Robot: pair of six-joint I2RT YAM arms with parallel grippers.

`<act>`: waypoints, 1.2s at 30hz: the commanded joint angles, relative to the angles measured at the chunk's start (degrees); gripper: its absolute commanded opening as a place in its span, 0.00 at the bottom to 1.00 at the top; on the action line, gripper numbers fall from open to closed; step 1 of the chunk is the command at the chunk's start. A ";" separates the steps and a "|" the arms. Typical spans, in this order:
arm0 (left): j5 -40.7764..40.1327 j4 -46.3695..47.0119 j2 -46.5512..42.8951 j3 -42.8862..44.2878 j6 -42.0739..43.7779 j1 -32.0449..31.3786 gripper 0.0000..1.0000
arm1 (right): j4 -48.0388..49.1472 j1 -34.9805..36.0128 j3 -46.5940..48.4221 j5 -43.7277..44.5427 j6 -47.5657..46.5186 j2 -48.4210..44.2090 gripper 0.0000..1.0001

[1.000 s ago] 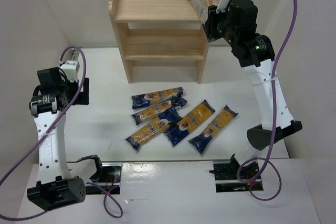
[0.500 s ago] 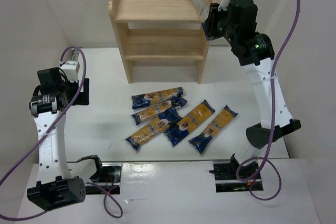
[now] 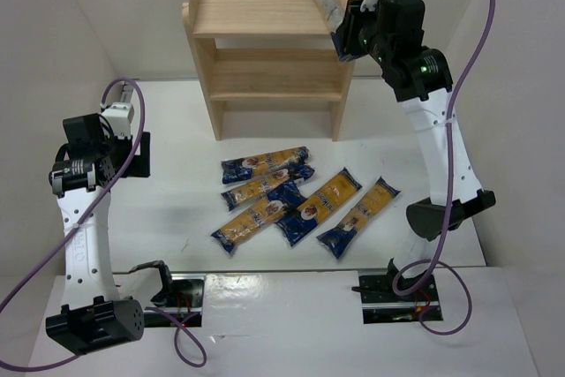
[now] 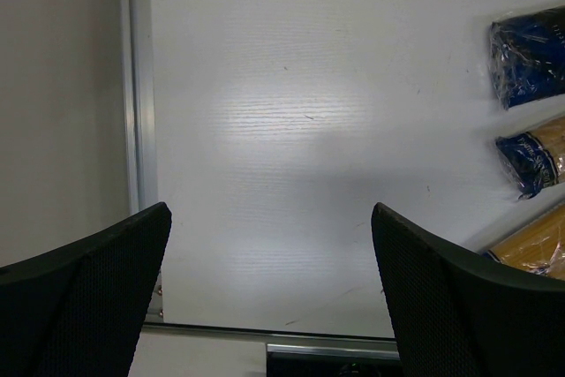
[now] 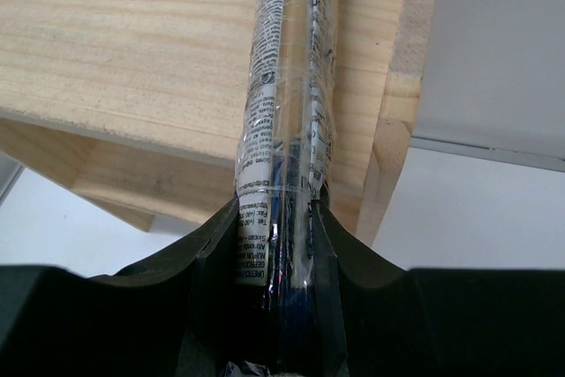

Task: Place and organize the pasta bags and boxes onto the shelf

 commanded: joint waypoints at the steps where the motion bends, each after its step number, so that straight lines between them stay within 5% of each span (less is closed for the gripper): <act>1: -0.08 0.02 -0.17 1.87 -1.23 0.25 1.00 | 3.66 -0.14 3.28 -1.16 1.40 1.84 0.00; 25: -0.61 0.02 0.36 2.40 -1.23 0.25 1.00 | 4.72 -0.14 5.57 0.42 -0.70 4.58 0.04; 32: -0.61 0.02 -0.17 2.40 -1.23 0.25 1.00 | 5.25 -0.14 4.96 -0.11 -1.84 3.88 0.55; 36: -0.61 0.02 -0.17 2.40 -1.23 0.25 1.00 | 5.25 -0.14 3.64 -1.16 -2.38 2.29 0.66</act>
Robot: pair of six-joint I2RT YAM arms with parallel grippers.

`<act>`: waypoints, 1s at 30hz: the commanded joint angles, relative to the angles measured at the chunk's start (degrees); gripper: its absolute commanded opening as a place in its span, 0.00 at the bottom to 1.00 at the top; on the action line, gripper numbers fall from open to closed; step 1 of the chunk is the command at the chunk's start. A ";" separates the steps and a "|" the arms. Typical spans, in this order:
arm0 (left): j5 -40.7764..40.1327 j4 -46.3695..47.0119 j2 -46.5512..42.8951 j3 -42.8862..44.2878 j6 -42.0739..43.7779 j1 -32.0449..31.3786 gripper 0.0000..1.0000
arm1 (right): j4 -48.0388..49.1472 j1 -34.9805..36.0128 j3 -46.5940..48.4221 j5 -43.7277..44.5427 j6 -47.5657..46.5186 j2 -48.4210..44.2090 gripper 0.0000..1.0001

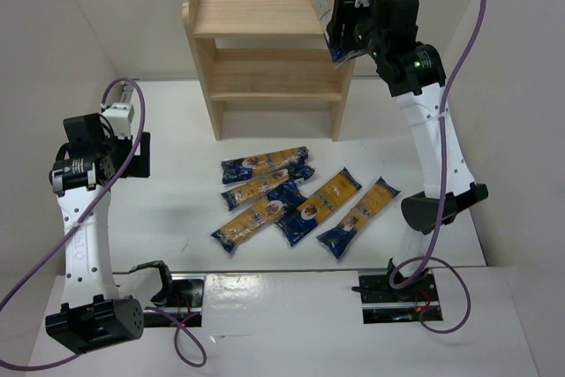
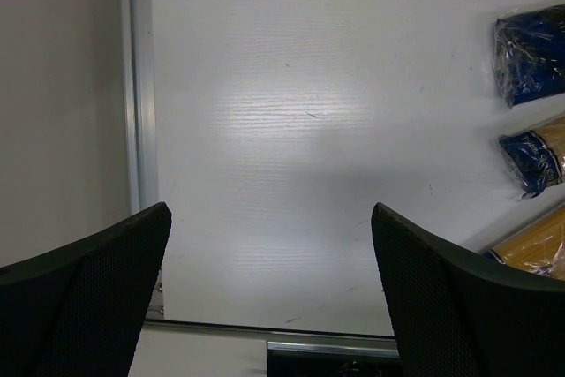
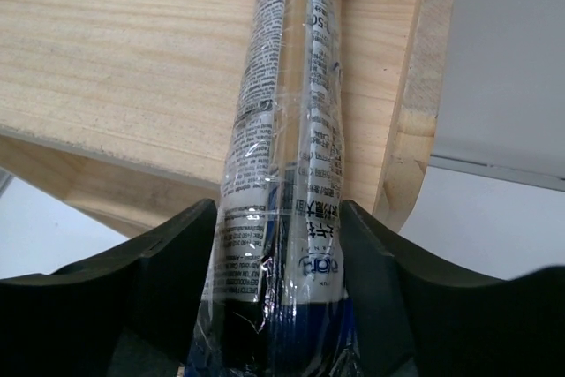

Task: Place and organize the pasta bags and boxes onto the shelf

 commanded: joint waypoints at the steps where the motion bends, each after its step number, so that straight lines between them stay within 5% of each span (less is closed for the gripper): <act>1: -0.19 0.22 -0.52 2.38 -1.23 0.25 1.00 | 4.48 -0.14 -0.21 -0.90 -1.04 -2.86 0.68; 9: 0.86 0.22 -0.52 2.38 -1.76 0.25 1.00 | 3.43 -0.14 -3.98 -5.12 -6.22 -10.07 0.88; 13: 1.47 0.75 -0.52 2.38 -1.76 0.25 1.00 | 3.43 -0.66 -12.49 1.81 -11.40 -15.96 0.93; 24: 4.82 4.26 -2.71 -3.94 -1.76 0.25 1.00 | 4.22 -23.58 -65.20 -16.09 -9.57 -44.50 0.93; 30: 4.98 3.74 -2.71 -3.95 -1.23 0.25 1.00 | 4.93 -29.57 -73.15 -17.16 -10.71 -54.45 0.93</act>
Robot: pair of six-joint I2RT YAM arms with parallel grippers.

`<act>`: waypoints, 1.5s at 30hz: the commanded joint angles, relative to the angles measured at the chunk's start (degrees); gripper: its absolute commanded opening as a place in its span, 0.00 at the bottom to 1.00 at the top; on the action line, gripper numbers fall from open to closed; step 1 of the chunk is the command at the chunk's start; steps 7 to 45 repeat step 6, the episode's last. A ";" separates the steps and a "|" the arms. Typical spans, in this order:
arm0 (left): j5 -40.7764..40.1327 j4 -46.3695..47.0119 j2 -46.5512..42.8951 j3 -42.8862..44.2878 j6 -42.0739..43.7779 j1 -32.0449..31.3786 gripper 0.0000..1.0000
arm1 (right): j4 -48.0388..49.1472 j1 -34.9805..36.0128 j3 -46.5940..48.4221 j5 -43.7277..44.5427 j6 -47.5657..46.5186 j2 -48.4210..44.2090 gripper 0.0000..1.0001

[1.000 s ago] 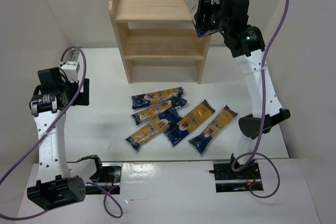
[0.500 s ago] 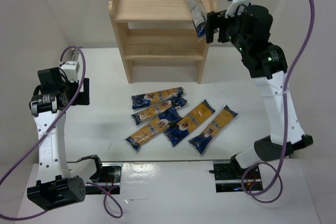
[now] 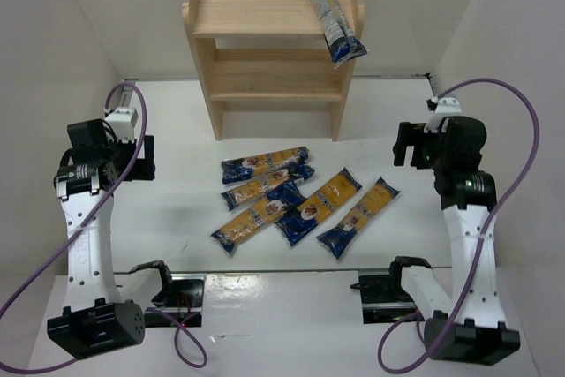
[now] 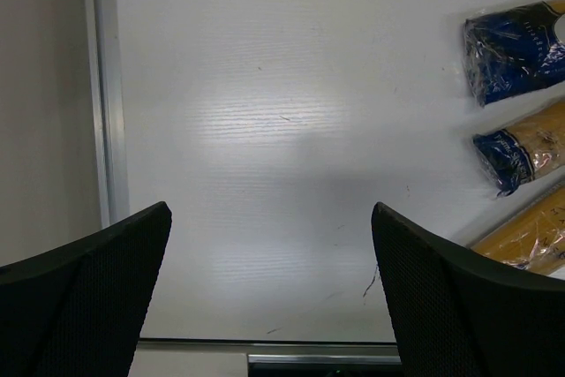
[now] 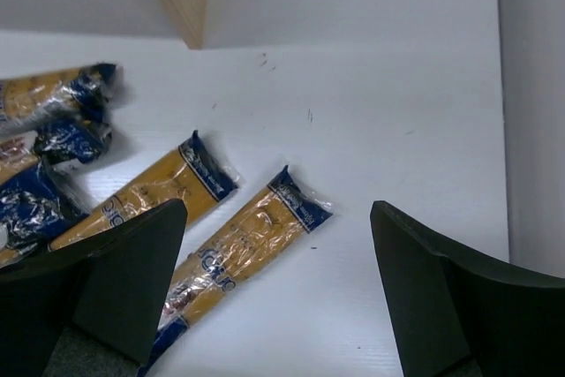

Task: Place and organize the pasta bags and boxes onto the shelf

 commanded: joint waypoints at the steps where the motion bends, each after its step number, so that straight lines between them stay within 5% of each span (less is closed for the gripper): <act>1: 2.32 1.13 -0.94 0.05 -0.42 0.25 1.00 | 3.37 -1.38 -1.12 -2.62 -0.81 -5.81 0.93; 45: 2.94 1.13 0.11 0.58 -0.43 0.25 1.00 | 2.66 -1.91 -2.88 -2.62 -1.43 -6.61 0.93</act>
